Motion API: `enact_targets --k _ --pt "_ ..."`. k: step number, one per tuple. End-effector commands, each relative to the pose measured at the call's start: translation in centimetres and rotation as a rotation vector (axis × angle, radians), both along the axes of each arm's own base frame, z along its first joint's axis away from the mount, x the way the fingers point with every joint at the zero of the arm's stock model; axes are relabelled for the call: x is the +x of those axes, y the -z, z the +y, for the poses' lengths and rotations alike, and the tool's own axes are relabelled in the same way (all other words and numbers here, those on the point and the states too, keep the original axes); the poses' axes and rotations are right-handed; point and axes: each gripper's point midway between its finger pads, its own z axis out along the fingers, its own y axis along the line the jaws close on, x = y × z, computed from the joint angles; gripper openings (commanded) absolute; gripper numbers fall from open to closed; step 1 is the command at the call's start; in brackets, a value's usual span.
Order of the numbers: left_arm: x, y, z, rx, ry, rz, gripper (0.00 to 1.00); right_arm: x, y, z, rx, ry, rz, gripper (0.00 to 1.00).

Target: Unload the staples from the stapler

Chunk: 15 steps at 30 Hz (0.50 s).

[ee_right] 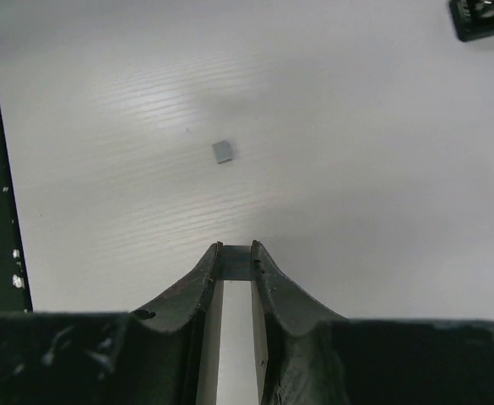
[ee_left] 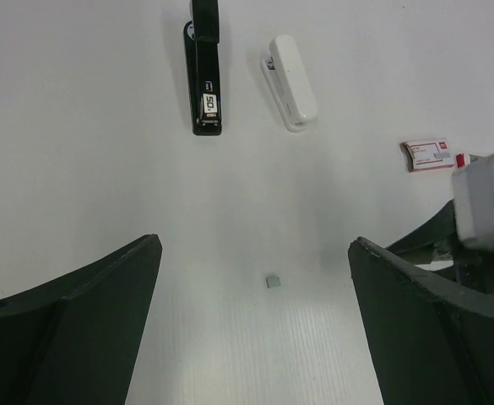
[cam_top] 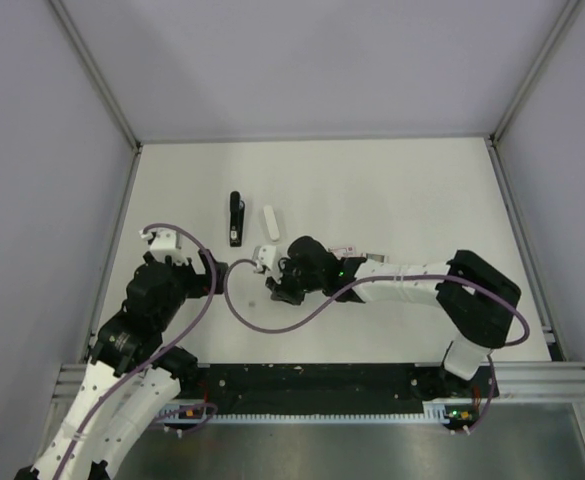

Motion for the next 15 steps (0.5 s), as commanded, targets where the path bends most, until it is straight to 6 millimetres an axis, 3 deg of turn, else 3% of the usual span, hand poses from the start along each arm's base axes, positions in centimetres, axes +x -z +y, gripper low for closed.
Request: enact_targets --k 1,7,15 --pt "0.3 -1.0 -0.1 -0.014 0.005 -0.049 0.99 3.8 -4.9 -2.2 0.063 0.274 0.025 0.17" --pt "0.4 -1.0 0.0 -0.012 -0.003 -0.048 0.99 9.0 -5.2 -9.4 0.026 0.716 0.139 0.17" --pt "0.5 -0.6 0.0 -0.002 -0.008 -0.031 0.99 12.3 -3.7 -17.8 -0.035 1.091 0.101 0.17"
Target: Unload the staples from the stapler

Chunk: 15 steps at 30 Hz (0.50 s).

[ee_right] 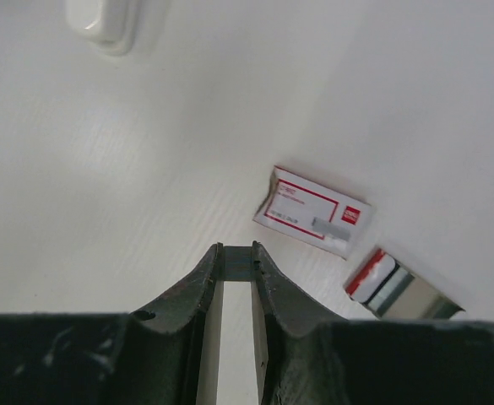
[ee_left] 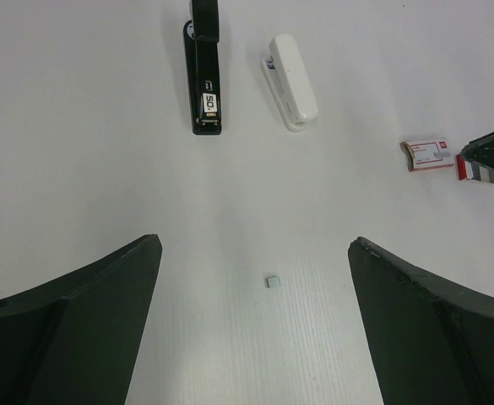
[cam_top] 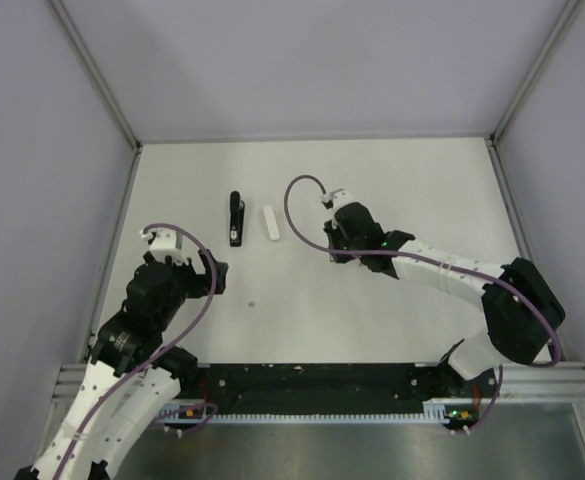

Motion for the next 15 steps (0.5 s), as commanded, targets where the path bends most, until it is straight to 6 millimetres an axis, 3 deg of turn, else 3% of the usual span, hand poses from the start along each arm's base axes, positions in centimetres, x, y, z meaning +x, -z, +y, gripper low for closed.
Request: enact_targets --k 1,9,15 --pt "0.6 -0.6 0.0 -0.002 -0.009 -0.032 0.99 1.0 -0.2 -4.6 -0.023 0.237 -0.005 0.17" --pt "0.8 -0.3 -0.2 0.005 0.0 -0.015 0.99 1.7 1.2 -9.9 -0.064 0.455 -0.009 0.13" --pt "0.7 -0.2 -0.5 0.003 0.016 -0.012 0.99 1.4 2.0 -11.7 -0.052 0.588 -0.001 0.07"
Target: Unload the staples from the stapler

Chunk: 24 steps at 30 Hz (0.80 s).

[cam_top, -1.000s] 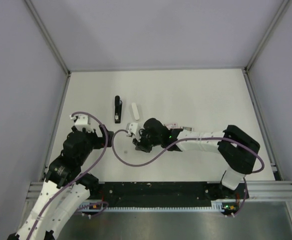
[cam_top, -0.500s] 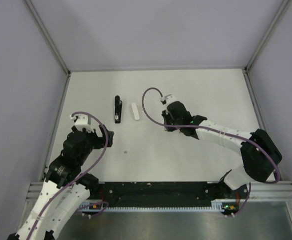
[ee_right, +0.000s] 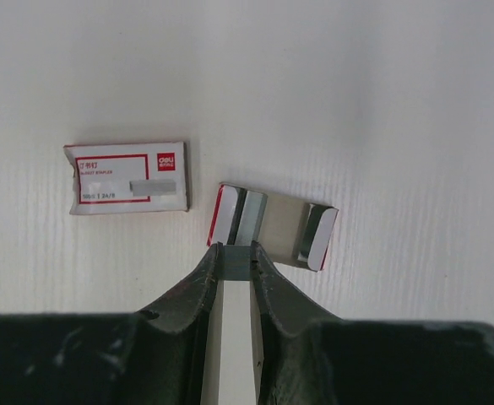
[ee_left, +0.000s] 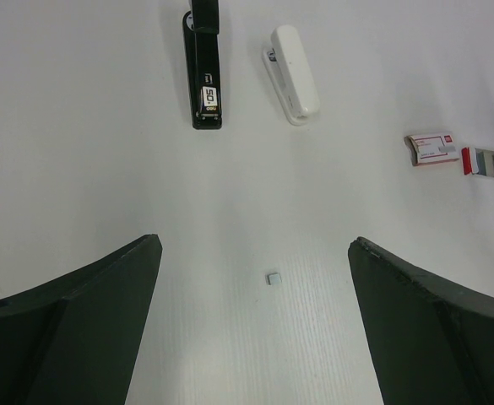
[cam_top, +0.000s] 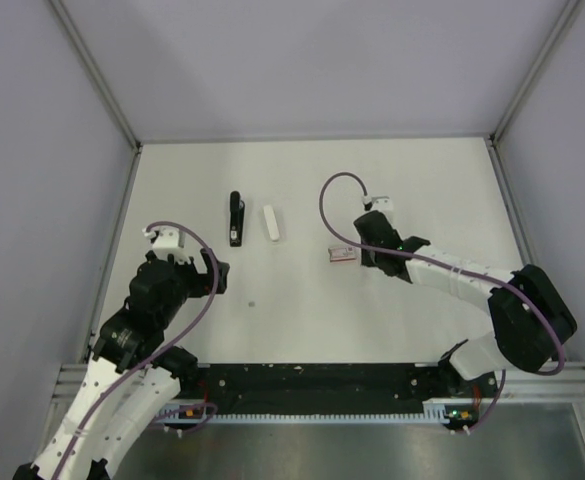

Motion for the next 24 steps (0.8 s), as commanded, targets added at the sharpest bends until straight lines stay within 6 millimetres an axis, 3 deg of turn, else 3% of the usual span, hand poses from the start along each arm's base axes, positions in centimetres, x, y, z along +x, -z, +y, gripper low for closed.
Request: enact_targets --k 1,13,24 --pt "0.5 -0.7 -0.4 -0.007 0.015 -0.033 0.99 0.7 -1.2 -1.6 0.04 0.158 -0.059 0.05" --pt "0.4 -1.0 -0.5 -0.015 0.023 -0.048 0.99 0.9 0.5 -3.3 0.025 0.29 -0.059 0.05" --pt "0.5 -0.8 -0.4 -0.011 0.02 -0.043 0.99 1.7 1.9 -3.2 0.028 0.298 -0.044 0.06"
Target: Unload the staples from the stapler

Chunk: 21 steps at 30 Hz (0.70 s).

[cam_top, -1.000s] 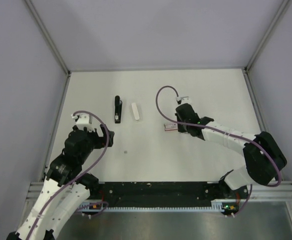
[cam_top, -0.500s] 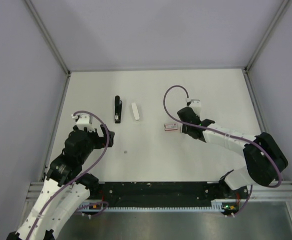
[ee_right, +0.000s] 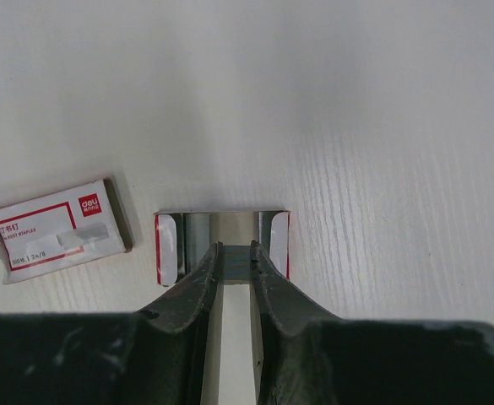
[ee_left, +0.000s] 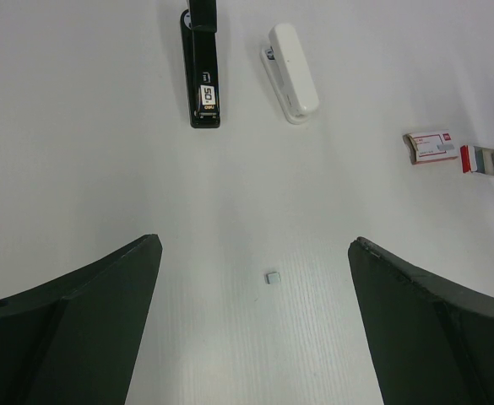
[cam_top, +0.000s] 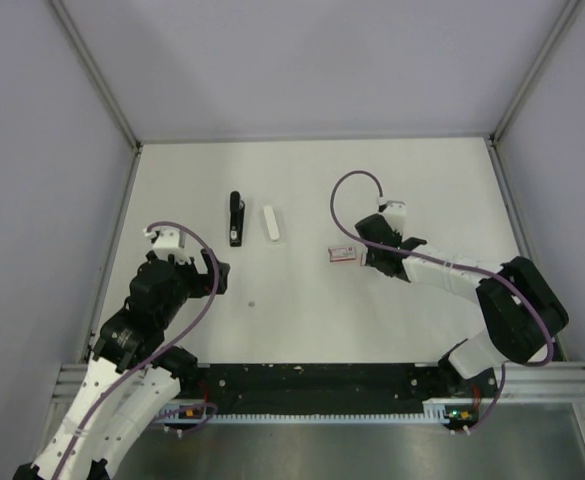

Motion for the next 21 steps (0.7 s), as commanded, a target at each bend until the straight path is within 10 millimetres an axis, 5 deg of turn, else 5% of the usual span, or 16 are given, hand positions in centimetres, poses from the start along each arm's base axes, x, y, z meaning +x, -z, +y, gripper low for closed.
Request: enact_targets --k 1,21 --pt "0.5 -0.9 -0.3 -0.007 0.013 -0.044 0.99 1.3 0.1 0.0 0.021 0.034 -0.036 0.06" --pt "0.6 -0.6 -0.3 -0.001 0.012 -0.036 0.99 1.6 1.4 0.2 0.019 0.025 -0.014 0.1"
